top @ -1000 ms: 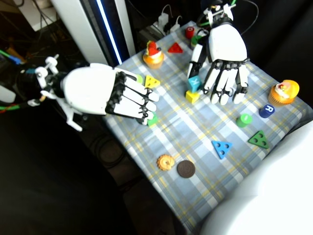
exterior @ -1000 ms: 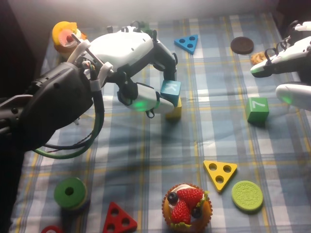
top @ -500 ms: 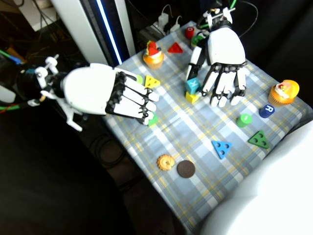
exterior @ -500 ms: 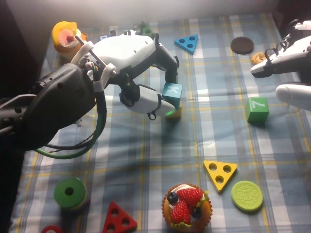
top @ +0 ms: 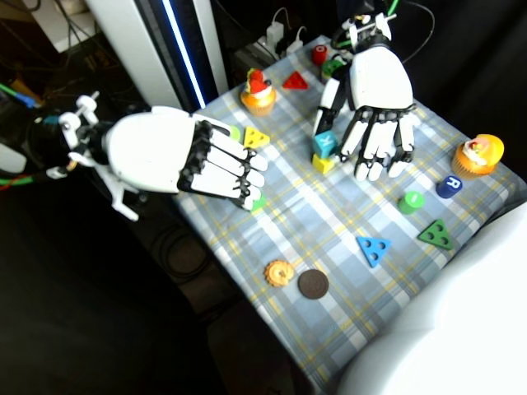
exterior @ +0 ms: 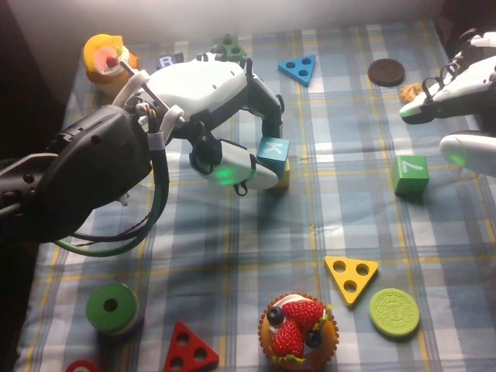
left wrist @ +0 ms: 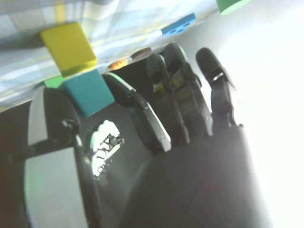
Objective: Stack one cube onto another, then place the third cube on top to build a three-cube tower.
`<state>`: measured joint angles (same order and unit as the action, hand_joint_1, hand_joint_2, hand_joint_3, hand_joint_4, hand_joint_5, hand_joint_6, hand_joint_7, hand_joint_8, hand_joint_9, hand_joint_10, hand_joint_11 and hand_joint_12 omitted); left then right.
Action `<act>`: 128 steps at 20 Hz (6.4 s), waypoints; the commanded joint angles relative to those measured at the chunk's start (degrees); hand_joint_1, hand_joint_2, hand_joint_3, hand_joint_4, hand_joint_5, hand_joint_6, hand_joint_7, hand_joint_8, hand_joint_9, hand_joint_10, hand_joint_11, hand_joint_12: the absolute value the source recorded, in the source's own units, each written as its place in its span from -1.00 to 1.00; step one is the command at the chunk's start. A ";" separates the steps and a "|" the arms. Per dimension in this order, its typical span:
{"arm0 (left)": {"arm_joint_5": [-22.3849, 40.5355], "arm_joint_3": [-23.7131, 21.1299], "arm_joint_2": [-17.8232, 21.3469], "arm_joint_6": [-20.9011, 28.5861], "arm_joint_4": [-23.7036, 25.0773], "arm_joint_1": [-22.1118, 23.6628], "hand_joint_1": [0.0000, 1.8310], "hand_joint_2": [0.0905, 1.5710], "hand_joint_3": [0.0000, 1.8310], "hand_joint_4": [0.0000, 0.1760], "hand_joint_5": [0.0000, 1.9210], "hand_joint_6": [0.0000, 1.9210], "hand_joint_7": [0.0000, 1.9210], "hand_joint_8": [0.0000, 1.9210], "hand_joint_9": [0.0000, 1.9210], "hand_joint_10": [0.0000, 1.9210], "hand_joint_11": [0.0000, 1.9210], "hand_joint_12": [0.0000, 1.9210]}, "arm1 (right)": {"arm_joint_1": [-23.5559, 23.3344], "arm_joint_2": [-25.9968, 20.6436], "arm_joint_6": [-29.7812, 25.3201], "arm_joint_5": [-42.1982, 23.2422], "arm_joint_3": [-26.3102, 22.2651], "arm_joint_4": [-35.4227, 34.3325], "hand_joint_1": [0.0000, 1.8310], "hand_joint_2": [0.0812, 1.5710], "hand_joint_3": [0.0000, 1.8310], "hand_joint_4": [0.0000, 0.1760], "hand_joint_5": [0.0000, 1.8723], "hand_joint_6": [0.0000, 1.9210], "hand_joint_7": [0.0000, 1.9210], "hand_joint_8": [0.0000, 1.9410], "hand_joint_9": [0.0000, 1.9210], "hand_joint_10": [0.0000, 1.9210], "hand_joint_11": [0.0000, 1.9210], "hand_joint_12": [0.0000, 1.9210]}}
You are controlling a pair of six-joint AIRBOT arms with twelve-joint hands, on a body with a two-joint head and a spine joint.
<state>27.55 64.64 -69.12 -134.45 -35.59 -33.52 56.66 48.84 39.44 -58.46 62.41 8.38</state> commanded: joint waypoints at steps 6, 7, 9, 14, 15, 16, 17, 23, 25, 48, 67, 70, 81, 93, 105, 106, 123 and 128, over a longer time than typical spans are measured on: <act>5.27 0.09 0.28 0.32 1.25 0.05 0.13 0.33 -1.00 1.00 0.08 -0.09 -0.32 -1.00 -0.40 -1.00 -0.98 -0.27 | -0.61 0.09 -0.31 -6.90 0.29 -1.64 -0.85 0.87 -1.00 -1.00 -0.22 -1.00 -0.14 -1.00 -0.16 -0.99 -0.67 0.18; 5.20 0.11 0.26 0.32 1.29 0.02 0.13 0.33 -1.00 1.00 0.08 -0.09 -0.32 -1.00 -0.40 -1.00 -0.98 -0.28 | -0.61 0.09 -0.31 -6.90 0.33 -1.64 -0.83 0.86 -1.00 -1.00 -0.22 -1.00 -0.14 -1.00 -0.14 -0.99 -0.67 0.22; 5.13 0.18 0.22 0.32 1.30 -0.02 0.13 0.33 -1.00 1.00 0.08 -0.09 -0.32 -1.00 -0.40 -1.00 -0.98 -0.28 | -0.61 0.09 -0.31 -6.90 0.36 -1.63 -0.81 0.86 -1.00 -1.00 -0.22 -1.00 -0.13 -1.00 -0.13 -0.99 -0.66 0.22; 4.82 0.61 -0.14 0.32 1.27 0.04 0.01 0.17 -1.00 0.38 0.03 -0.97 -0.32 -1.00 -0.41 -1.00 -0.96 -0.30 | -0.61 0.10 -0.31 -6.90 0.42 -1.61 -0.75 0.84 -1.00 -1.00 -0.20 -1.00 -0.08 -0.99 -0.06 -0.98 -0.58 0.22; 4.76 0.65 -0.15 0.32 1.27 0.05 0.01 0.17 -1.00 0.45 0.02 -0.98 -0.32 -1.00 -0.40 -1.00 -0.95 -0.29 | -0.61 0.10 -0.31 -6.90 0.43 -1.60 -0.73 0.85 -1.00 -1.00 -0.21 -1.00 -0.08 -1.00 -0.07 -0.99 -0.58 0.20; 4.71 0.68 -0.16 0.32 1.26 0.05 0.01 0.17 -1.00 0.45 0.02 -0.98 -0.32 -1.00 -0.40 -1.00 -0.95 -0.29 | -0.61 0.10 -0.31 -6.90 0.43 -1.60 -0.73 0.85 -1.00 -1.00 -0.21 -1.00 -0.08 -1.00 -0.07 -0.99 -0.58 0.20; 4.66 0.68 -0.16 0.32 1.24 0.05 -0.01 0.18 -1.00 0.65 0.01 -0.99 -0.32 -1.00 -0.40 -1.00 -0.96 -0.29 | -0.61 0.11 -0.31 -6.90 0.43 -1.60 -0.70 0.85 -1.00 -1.00 -0.21 -1.00 -0.08 -1.00 -0.07 -0.99 -0.58 0.20; 4.93 0.30 -0.01 0.32 1.21 0.03 -0.05 0.17 -1.00 0.87 -0.11 -1.00 -0.35 -1.00 -0.42 -1.00 -0.97 -0.23 | -0.61 0.11 -0.31 -6.90 0.38 -1.60 -0.74 0.85 -1.00 -1.00 -0.21 -1.00 -0.08 -1.00 -0.05 -0.99 -0.58 0.25; 6.08 -0.71 0.70 0.32 1.46 -0.32 -0.09 0.12 -1.00 0.93 -0.33 -1.00 -0.40 -1.00 -0.42 -1.00 -1.00 -0.13 | -0.61 0.11 -0.31 -6.90 0.34 -1.60 -0.73 0.85 -1.00 -1.00 -0.23 -1.00 -0.09 -1.00 -0.06 -1.00 -0.60 0.29; 33.97 -21.99 24.27 20.32 11.40 -14.66 -0.30 -0.09 -1.00 1.00 -0.89 -1.00 -0.76 -1.00 -0.74 -1.00 -1.00 -0.25 | -6.96 9.48 5.43 12.69 7.52 -3.74 -0.01 0.17 -1.00 -1.00 -0.22 -1.00 -0.37 -1.00 -0.40 -0.99 -1.00 0.42; 34.68 -22.28 24.23 20.57 9.38 -16.42 -0.33 -0.06 -1.00 1.00 -0.89 -1.00 -0.77 -1.00 -0.73 -1.00 -1.00 -0.21 | -10.53 11.23 3.63 13.83 8.79 -0.34 0.28 0.29 -1.00 -1.00 0.21 -0.24 -0.05 -0.97 -0.20 -0.95 -1.00 0.44; 33.81 -21.61 24.35 20.57 8.62 -16.46 -0.32 -0.07 -1.00 1.00 -0.90 -1.00 -0.77 -1.00 -0.73 -1.00 -1.00 -0.19 | -16.24 12.51 -3.05 12.81 10.10 8.53 0.31 0.24 -1.00 -1.00 0.32 -0.43 0.00 -0.98 -0.16 -0.97 -0.75 0.10; 28.26 -18.29 23.87 20.54 7.91 -15.60 -0.28 -0.04 -1.00 1.00 -0.88 -0.99 -0.77 -0.99 -0.70 -0.99 -1.00 -0.12 | -28.04 23.65 -19.41 14.02 19.04 29.76 0.32 0.23 -1.00 -1.00 0.38 -0.54 -0.01 -1.00 -0.24 -1.00 -0.94 0.17; 26.66 -17.46 23.03 20.47 8.14 -14.77 -0.28 -0.06 -1.00 1.00 -0.90 -1.00 -0.76 -1.00 -0.70 -1.00 -1.00 -0.40 | -28.51 26.01 -19.42 15.83 20.69 31.61 0.31 0.25 -1.00 -1.00 0.29 -0.39 -0.05 -1.00 -0.26 -1.00 -0.95 0.20; 26.58 -17.44 23.03 20.48 8.41 -14.52 -0.27 -0.06 -1.00 1.00 -0.91 -1.00 -0.79 -1.00 -0.73 -1.00 -1.00 -0.51 | -28.51 25.97 -20.07 16.63 20.59 32.49 0.30 0.29 -1.00 -1.00 0.20 -0.24 -0.08 -1.00 -0.26 -1.00 -0.86 0.06; 26.57 -17.44 23.03 20.48 8.41 -14.52 -0.25 -0.07 -1.00 1.00 -0.91 -1.00 -0.78 -1.00 -0.72 -1.00 -1.00 -0.48 | -28.51 25.97 -20.08 16.66 20.59 32.49 0.29 0.31 -1.00 -1.00 0.17 -0.19 -0.12 -1.00 -0.28 -1.00 -0.86 0.02; 26.34 -17.39 23.01 20.48 8.40 -14.48 -0.23 -0.07 -1.00 1.00 -0.92 -1.00 -0.79 -1.00 -0.74 -1.00 -1.00 -0.63 | -28.51 25.94 -20.27 16.83 20.25 32.88 0.27 0.15 -1.00 -1.00 0.04 -0.99 -0.22 -1.00 -0.36 -1.00 -0.95 0.07; 26.31 -17.36 22.95 20.48 8.36 -14.47 -0.24 -0.06 -1.00 1.00 -0.92 -1.00 -0.80 -1.00 -0.75 -1.00 -1.00 -0.66 | -28.51 25.94 -20.27 16.84 20.10 32.88 0.23 0.15 -1.00 -1.00 0.03 -1.00 -0.19 -0.99 -0.30 -0.98 -0.92 0.14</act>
<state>47.83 47.03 -45.95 -114.15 -28.69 -48.69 29.10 74.65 19.31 -36.69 82.81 43.55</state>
